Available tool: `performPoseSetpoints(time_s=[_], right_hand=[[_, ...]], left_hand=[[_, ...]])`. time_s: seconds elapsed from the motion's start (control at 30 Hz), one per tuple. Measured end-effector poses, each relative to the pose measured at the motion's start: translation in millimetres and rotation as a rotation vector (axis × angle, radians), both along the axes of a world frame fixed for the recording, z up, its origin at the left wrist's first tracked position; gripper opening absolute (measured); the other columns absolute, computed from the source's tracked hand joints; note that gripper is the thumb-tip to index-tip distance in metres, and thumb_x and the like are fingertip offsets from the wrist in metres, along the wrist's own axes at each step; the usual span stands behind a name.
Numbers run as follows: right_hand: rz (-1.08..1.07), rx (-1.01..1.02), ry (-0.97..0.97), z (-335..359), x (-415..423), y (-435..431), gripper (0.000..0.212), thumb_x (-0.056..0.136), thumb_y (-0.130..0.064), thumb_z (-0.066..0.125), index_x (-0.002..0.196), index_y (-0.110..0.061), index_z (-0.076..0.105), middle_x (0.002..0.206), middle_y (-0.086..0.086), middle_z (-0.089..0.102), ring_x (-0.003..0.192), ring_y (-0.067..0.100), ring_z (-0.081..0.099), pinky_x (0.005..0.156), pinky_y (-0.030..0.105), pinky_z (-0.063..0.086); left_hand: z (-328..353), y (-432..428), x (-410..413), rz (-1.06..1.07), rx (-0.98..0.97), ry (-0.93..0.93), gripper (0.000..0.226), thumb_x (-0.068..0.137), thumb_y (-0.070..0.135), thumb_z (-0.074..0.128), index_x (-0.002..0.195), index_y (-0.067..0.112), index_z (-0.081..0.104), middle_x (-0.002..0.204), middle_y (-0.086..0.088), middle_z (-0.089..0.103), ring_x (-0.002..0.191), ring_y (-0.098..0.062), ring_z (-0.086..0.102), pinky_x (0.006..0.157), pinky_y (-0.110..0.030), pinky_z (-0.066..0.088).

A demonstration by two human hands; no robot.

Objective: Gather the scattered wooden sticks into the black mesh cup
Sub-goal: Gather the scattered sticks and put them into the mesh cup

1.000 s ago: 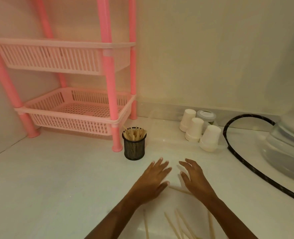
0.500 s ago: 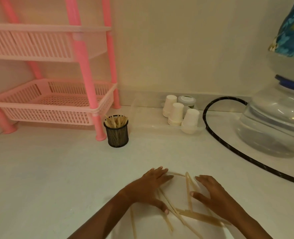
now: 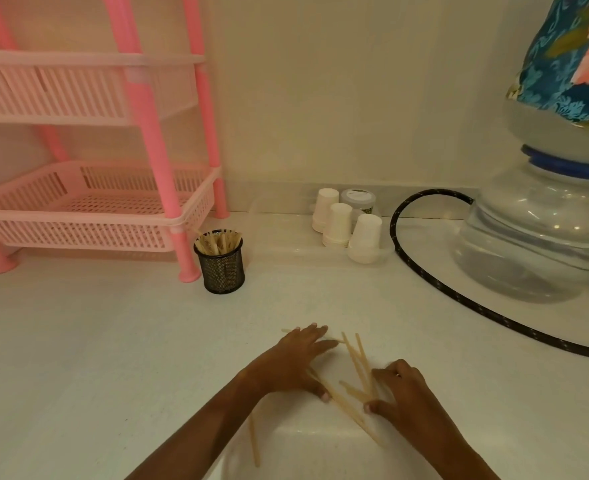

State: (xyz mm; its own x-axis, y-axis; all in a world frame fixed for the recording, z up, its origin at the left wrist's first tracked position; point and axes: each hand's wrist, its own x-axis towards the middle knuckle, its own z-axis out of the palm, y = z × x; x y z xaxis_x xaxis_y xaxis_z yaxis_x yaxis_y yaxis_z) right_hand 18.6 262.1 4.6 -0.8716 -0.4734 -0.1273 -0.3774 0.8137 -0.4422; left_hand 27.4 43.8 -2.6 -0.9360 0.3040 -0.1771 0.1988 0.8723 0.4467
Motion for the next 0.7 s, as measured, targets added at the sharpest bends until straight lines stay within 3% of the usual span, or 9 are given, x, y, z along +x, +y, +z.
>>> performPoseSetpoints(time_s=[0.13,0.23,0.3,0.43,0.57,0.7], right_hand=[[0.02,-0.009,0.076,0,-9,-8,0.034,0.089,-0.032,0.054,0.121,-0.018,0.051,0.119,0.0,0.048,0.11,0.011,0.044,0.088,0.016,0.039],[0.043,0.002,0.139,-1,-17,-12,0.026,0.094,-0.026,0.047,0.118,-0.018,0.053,0.117,-0.001,0.051,0.106,0.009,0.047,0.082,0.011,0.036],[0.053,0.012,0.181,-1,-22,-15,0.024,0.096,-0.022,0.043,0.116,-0.017,0.055,0.115,0.0,0.054,0.103,0.008,0.048,0.08,0.011,0.036],[0.051,0.052,0.225,-1,-31,-21,0.026,0.097,-0.018,0.037,0.116,-0.016,0.055,0.115,0.001,0.055,0.102,0.01,0.05,0.083,0.014,0.039],[0.072,0.133,0.235,0,-37,-30,0.026,0.097,-0.021,0.038,0.119,-0.014,0.051,0.118,0.003,0.053,0.104,0.012,0.05,0.077,0.016,0.037],[0.085,0.227,0.205,2,-44,-41,0.019,0.095,-0.014,0.039,0.102,-0.011,0.056,0.107,0.006,0.054,0.094,0.014,0.051,0.069,0.019,0.032]], left_hand=[[-3,2,-11,0.058,-0.042,0.042,0.082,0.078,0.044,0.066,0.143,0.018,0.023,0.155,-0.007,0.019,0.143,-0.02,0.014,0.116,-0.032,0.011],[-3,3,-19,0.078,-0.082,0.121,0.065,0.084,0.039,0.06,0.138,0.013,0.034,0.142,-0.008,0.039,0.127,-0.021,0.038,0.103,-0.029,0.033],[-2,3,-22,0.075,-0.143,0.181,0.053,0.088,0.037,0.055,0.133,0.012,0.042,0.133,-0.008,0.045,0.117,-0.021,0.044,0.094,-0.031,0.039],[0,3,-25,0.094,-0.179,0.247,0.033,0.095,0.027,0.043,0.123,0.011,0.051,0.124,-0.009,0.05,0.111,-0.022,0.047,0.086,-0.033,0.041],[-6,1,-28,0.1,-0.172,0.293,0.031,0.098,0.021,0.038,0.126,0.01,0.048,0.128,-0.009,0.049,0.115,-0.021,0.044,0.09,-0.031,0.039],[-11,-2,-29,0.093,-0.137,0.311,0.032,0.098,0.02,0.038,0.128,0.013,0.045,0.129,-0.007,0.05,0.116,-0.02,0.045,0.094,-0.032,0.041]])
